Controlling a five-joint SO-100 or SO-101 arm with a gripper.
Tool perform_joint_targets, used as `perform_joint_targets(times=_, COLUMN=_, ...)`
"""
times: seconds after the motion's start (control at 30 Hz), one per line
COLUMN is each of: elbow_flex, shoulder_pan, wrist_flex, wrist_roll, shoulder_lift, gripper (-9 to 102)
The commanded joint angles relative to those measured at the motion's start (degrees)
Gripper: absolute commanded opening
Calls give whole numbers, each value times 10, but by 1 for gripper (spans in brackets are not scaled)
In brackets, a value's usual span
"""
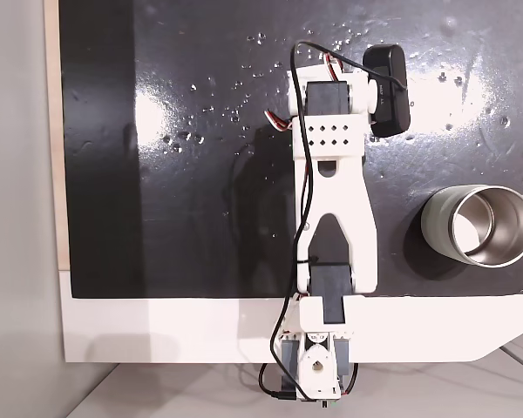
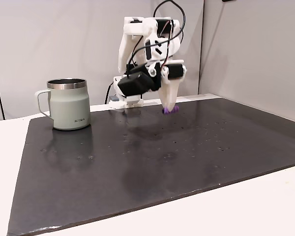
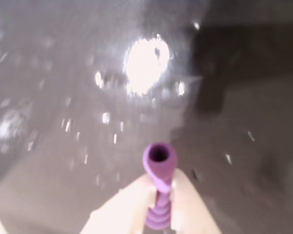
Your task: Grasp a pengrip and put it in the cup.
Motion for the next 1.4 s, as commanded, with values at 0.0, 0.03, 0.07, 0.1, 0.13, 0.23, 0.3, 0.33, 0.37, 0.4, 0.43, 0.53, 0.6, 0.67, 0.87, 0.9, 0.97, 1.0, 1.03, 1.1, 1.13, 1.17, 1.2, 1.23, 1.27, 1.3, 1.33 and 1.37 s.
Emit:
perform_joint_targets(times=0.0, elbow_flex=-38, shoulder_pan=5, wrist_flex=61, wrist_roll=-33, shoulder_lift=106, gripper=0)
perform_joint_targets(times=0.03, elbow_flex=-34, shoulder_pan=10, wrist_flex=78, wrist_roll=-45, shoulder_lift=127, gripper=0)
perform_joint_targets(times=0.07, elbow_flex=-26, shoulder_pan=17, wrist_flex=94, wrist_roll=-57, shoulder_lift=151, gripper=0)
perform_joint_targets(times=0.1, elbow_flex=-18, shoulder_pan=25, wrist_flex=108, wrist_roll=-71, shoulder_lift=176, gripper=0)
perform_joint_targets(times=0.13, elbow_flex=-8, shoulder_pan=33, wrist_flex=120, wrist_roll=-87, shoulder_lift=201, gripper=0)
perform_joint_targets(times=0.23, elbow_flex=24, shoulder_pan=70, wrist_flex=156, wrist_roll=-143, shoulder_lift=278, gripper=0)
perform_joint_targets(times=0.3, elbow_flex=46, shoulder_pan=100, wrist_flex=169, wrist_roll=-185, shoulder_lift=329, gripper=0)
perform_joint_targets(times=0.33, elbow_flex=57, shoulder_pan=117, wrist_flex=173, wrist_roll=-207, shoulder_lift=353, gripper=0)
perform_joint_targets(times=0.37, elbow_flex=67, shoulder_pan=135, wrist_flex=176, wrist_roll=-230, shoulder_lift=376, gripper=0)
perform_joint_targets(times=0.4, elbow_flex=76, shoulder_pan=156, wrist_flex=177, wrist_roll=-251, shoulder_lift=396, gripper=0)
perform_joint_targets(times=0.43, elbow_flex=84, shoulder_pan=178, wrist_flex=178, wrist_roll=-274, shoulder_lift=414, gripper=0)
perform_joint_targets(times=0.53, elbow_flex=110, shoulder_pan=249, wrist_flex=178, wrist_roll=-347, shoulder_lift=462, gripper=0)
perform_joint_targets(times=0.6, elbow_flex=130, shoulder_pan=295, wrist_flex=171, wrist_roll=-394, shoulder_lift=491, gripper=0)
perform_joint_targets(times=0.67, elbow_flex=150, shoulder_pan=342, wrist_flex=161, wrist_roll=-434, shoulder_lift=514, gripper=0)
perform_joint_targets(times=0.87, elbow_flex=230, shoulder_pan=446, wrist_flex=104, wrist_roll=-528, shoulder_lift=584, gripper=0)
perform_joint_targets(times=0.9, elbow_flex=243, shoulder_pan=461, wrist_flex=89, wrist_roll=-540, shoulder_lift=592, gripper=0)
perform_joint_targets(times=0.97, elbow_flex=263, shoulder_pan=489, wrist_flex=56, wrist_roll=-559, shoulder_lift=599, gripper=0)
perform_joint_targets(times=1.0, elbow_flex=273, shoulder_pan=501, wrist_flex=38, wrist_roll=-568, shoulder_lift=601, gripper=0)
perform_joint_targets(times=1.03, elbow_flex=284, shoulder_pan=513, wrist_flex=19, wrist_roll=-577, shoulder_lift=604, gripper=0)
perform_joint_targets(times=1.1, elbow_flex=304, shoulder_pan=534, wrist_flex=-22, wrist_roll=-592, shoulder_lift=611, gripper=0)
perform_joint_targets(times=1.13, elbow_flex=315, shoulder_pan=543, wrist_flex=-47, wrist_roll=-594, shoulder_lift=612, gripper=0)
perform_joint_targets(times=1.17, elbow_flex=324, shoulder_pan=550, wrist_flex=-72, wrist_roll=-595, shoulder_lift=612, gripper=0)
perform_joint_targets(times=1.2, elbow_flex=336, shoulder_pan=555, wrist_flex=-98, wrist_roll=-595, shoulder_lift=611, gripper=0)
perform_joint_targets(times=1.23, elbow_flex=346, shoulder_pan=558, wrist_flex=-122, wrist_roll=-595, shoulder_lift=607, gripper=0)
perform_joint_targets(times=1.27, elbow_flex=359, shoulder_pan=560, wrist_flex=-144, wrist_roll=-594, shoulder_lift=603, gripper=0)
perform_joint_targets(times=1.3, elbow_flex=370, shoulder_pan=561, wrist_flex=-163, wrist_roll=-594, shoulder_lift=600, gripper=0)
perform_joint_targets(times=1.33, elbow_flex=382, shoulder_pan=561, wrist_flex=-179, wrist_roll=-594, shoulder_lift=599, gripper=0)
perform_joint_targets(times=1.37, elbow_flex=394, shoulder_pan=561, wrist_flex=-192, wrist_roll=-594, shoulder_lift=598, gripper=0)
